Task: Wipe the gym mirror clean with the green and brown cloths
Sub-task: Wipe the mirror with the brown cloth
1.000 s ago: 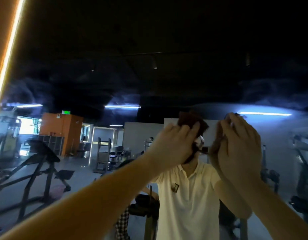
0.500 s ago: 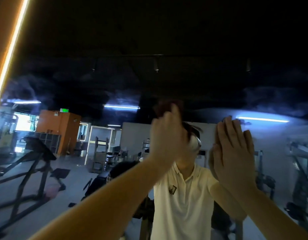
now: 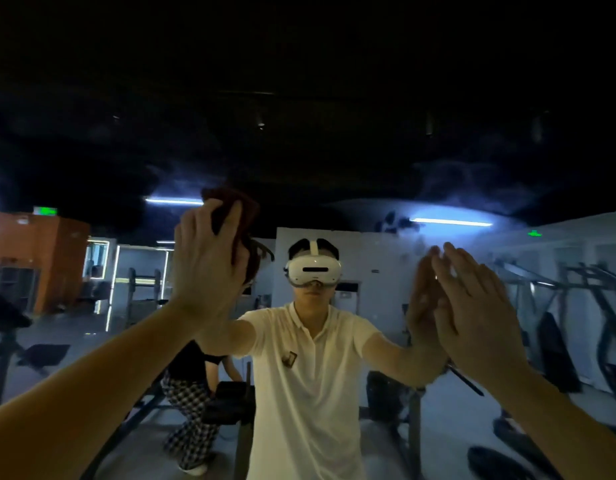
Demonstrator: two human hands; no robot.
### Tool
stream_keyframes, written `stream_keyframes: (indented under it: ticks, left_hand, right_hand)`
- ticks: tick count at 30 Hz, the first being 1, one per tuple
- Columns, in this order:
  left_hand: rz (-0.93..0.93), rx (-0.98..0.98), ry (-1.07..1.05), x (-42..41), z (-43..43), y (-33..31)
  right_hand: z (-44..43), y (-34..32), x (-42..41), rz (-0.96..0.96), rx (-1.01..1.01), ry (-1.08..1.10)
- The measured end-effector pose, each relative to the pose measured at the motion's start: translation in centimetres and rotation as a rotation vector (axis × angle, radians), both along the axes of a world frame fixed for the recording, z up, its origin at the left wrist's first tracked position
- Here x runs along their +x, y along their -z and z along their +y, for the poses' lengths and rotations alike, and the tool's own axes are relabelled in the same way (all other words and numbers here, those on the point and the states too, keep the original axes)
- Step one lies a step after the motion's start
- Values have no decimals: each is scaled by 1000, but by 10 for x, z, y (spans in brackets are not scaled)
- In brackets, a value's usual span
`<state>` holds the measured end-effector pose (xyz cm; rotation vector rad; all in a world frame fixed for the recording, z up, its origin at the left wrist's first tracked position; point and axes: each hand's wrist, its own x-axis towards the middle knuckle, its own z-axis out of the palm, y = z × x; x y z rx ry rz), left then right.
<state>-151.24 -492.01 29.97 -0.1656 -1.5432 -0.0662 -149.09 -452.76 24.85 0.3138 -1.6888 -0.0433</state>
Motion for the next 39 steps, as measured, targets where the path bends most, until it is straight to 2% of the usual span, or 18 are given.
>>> stream_keyframes:
  ticks: [2, 5, 7, 10, 12, 15, 17, 19, 22, 24, 27, 31, 34, 39]
  left_hand:
    - [12, 87, 104, -5, 28, -1]
    - [47, 45, 176, -11, 87, -11]
    - [59, 27, 224, -15, 140, -16]
    - [59, 20, 244, -16, 221, -21]
    - [63, -35, 197, -14, 269, -22]
    - [-52, -133, 136, -13, 329, -9]
    - [-94, -254, 170, -16, 356, 4]
    - [-81, -401, 181, -18, 359, 9]
    - [-44, -536, 27, -12, 320, 3]
    - [-27, -439, -61, -9, 273, -4]
    - [-25, -195, -80, -3, 181, -12]
    - [-91, 106, 18, -1, 102, 4]
    - [-44, 143, 140, -8, 142, 16]
    - [-47, -101, 239, -18, 287, 39]
  right_hand:
    - [25, 1, -2, 18, -22, 9]
    - [59, -2, -15, 10, -47, 24]
    - [80, 0, -25, 29, 34, 59]
    - [116, -1, -41, 45, 124, -9]
    - [139, -3, -47, 67, 67, -65]
    - [152, -7, -49, 132, -45, -103]
    - [144, -9, -49, 165, -105, -126]
    - [132, -9, -46, 157, -139, -143]
    - [114, -4, -48, 109, -128, -123]
    - [102, 0, -53, 81, -127, -77]
    - [96, -1, -57, 84, -167, -60]
    - [89, 4, -53, 103, -184, -59]
    - [86, 9, -53, 94, -173, -61]
    - [90, 10, -54, 124, -125, -118]
